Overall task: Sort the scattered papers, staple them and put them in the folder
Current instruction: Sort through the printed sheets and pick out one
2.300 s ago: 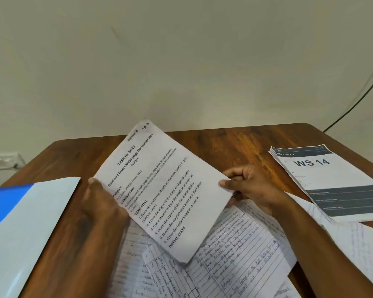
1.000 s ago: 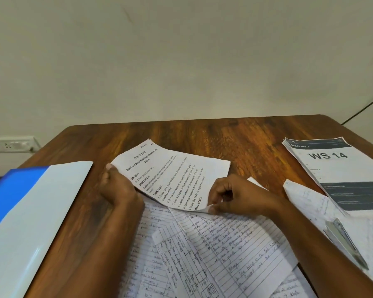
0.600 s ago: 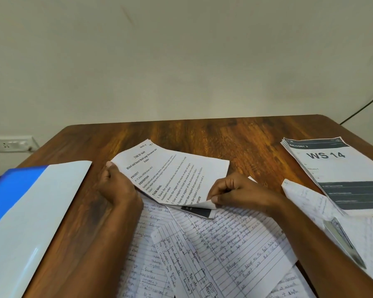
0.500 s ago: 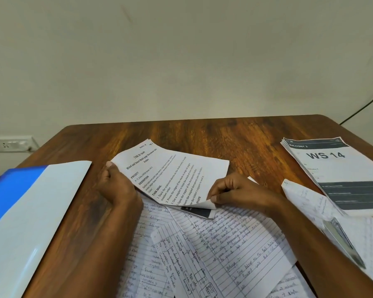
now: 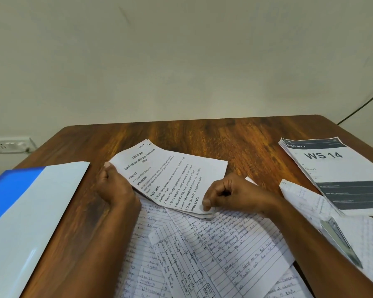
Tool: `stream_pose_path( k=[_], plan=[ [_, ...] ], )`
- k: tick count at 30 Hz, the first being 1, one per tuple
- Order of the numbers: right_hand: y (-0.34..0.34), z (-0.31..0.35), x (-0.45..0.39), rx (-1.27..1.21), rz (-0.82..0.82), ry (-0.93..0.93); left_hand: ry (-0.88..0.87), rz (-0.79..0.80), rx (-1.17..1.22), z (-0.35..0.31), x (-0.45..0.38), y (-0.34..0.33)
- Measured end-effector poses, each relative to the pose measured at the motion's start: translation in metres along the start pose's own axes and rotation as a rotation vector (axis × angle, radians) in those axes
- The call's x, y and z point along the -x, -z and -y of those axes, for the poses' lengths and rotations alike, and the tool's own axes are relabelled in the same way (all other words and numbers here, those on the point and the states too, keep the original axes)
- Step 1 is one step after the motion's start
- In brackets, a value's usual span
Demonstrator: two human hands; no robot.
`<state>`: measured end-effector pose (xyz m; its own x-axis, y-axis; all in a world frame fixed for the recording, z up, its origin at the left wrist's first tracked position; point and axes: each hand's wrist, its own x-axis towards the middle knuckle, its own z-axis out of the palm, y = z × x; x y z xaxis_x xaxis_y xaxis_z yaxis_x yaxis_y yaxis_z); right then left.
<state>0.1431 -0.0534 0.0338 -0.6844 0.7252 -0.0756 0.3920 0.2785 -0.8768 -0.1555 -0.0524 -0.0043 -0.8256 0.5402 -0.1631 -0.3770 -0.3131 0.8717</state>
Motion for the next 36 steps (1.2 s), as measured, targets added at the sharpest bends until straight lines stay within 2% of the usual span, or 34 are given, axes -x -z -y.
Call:
stream_pose_path(
  k=[6, 11, 14, 17, 21, 24, 26, 29, 31, 33, 34, 36],
  plan=[
    [-0.01, -0.003, -0.004, 0.155, -0.089, -0.009, -0.012, -0.021, -0.024, -0.002, 0.0, 0.001],
    [-0.024, 0.001, -0.009, 0.338, -0.062, 0.017, -0.026, 0.001, -0.055, -0.003, 0.002, 0.003],
    [-0.024, 0.001, -0.008, 0.354, -0.065, 0.023, -0.039, 0.075, -0.097, 0.0, 0.004, 0.002],
    [-0.023, -0.001, -0.007, 0.334, -0.077, 0.02, 0.022, 0.113, -0.103, 0.006, 0.007, -0.002],
    [-0.023, 0.004, -0.005, 0.326, -0.074, 0.011, -0.033, 0.081, -0.185, 0.017, 0.008, -0.003],
    [-0.021, 0.01, -0.003, 0.327, -0.074, 0.001, -0.072, 0.048, -0.162, 0.017, 0.01, -0.006],
    [-0.017, 0.018, -0.002, 0.282, -0.149, 0.001, -0.066, 0.044, -0.124, 0.018, 0.01, -0.008],
    [0.006, 0.039, 0.014, 0.269, -0.398, -0.025, -0.071, 0.032, -0.089, 0.016, 0.012, -0.01],
    [0.032, 0.051, 0.042, 0.426, -0.573, -0.088, -0.095, 0.037, -0.072, 0.014, 0.016, -0.011],
    [0.063, 0.049, 0.08, 0.609, -0.677, -0.264, -0.087, 0.045, -0.05, 0.012, 0.02, -0.013],
    [0.075, 0.045, 0.1, 0.7, -0.673, -0.418, -0.072, 0.051, -0.029, 0.01, 0.023, -0.014],
    [0.087, 0.032, 0.13, 0.825, -0.566, -0.766, -0.028, 0.075, 0.033, 0.009, 0.027, -0.015]
  ],
)
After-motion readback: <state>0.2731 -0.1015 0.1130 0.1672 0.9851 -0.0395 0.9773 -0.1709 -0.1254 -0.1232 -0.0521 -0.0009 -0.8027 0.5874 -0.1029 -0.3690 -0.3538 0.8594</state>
